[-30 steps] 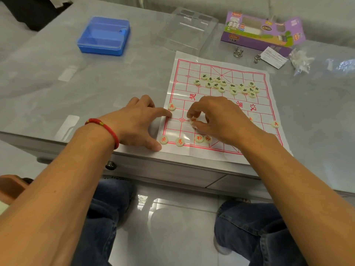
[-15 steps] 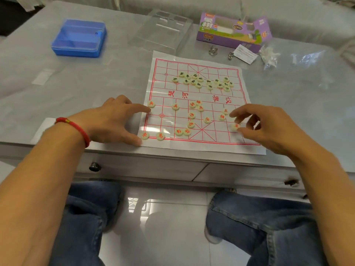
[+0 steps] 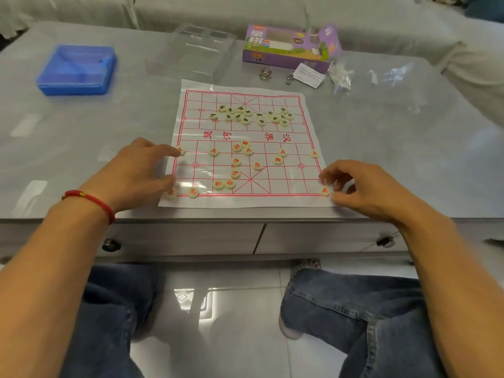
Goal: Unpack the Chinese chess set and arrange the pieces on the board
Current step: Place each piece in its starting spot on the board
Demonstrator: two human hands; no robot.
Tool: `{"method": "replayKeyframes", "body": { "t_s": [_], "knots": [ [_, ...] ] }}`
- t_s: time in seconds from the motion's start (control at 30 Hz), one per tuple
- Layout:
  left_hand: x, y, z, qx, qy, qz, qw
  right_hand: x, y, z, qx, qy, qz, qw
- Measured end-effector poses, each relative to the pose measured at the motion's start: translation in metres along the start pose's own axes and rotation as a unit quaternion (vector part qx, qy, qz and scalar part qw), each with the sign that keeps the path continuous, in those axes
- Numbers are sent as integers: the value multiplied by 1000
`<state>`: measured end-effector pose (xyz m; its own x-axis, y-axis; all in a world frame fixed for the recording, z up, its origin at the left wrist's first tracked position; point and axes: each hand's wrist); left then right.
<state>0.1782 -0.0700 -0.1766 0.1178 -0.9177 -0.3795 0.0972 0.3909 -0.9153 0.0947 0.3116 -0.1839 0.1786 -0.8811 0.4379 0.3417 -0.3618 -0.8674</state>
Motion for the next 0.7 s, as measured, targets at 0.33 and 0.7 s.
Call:
{"method": "replayKeyframes", "body": {
  "t_s": [0.33, 0.7],
  "knots": [
    [-13, -1, -4, -34, -28, 16, 999, 2, -2, -1, -1, 7, 0, 1000],
    [-12, -1, 1, -31, -44, 28, 998, 3, -4, 1, 19, 15, 6, 1000]
  ]
}}
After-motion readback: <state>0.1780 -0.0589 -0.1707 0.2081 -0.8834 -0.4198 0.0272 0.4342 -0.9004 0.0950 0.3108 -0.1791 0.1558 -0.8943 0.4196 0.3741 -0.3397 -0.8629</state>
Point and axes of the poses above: each hand's wrist, its own z-axis away from the middle knuckle, its own y-axis out of the palm, x = y × z, and after that the axes turned 7 degrees about y, right-handed
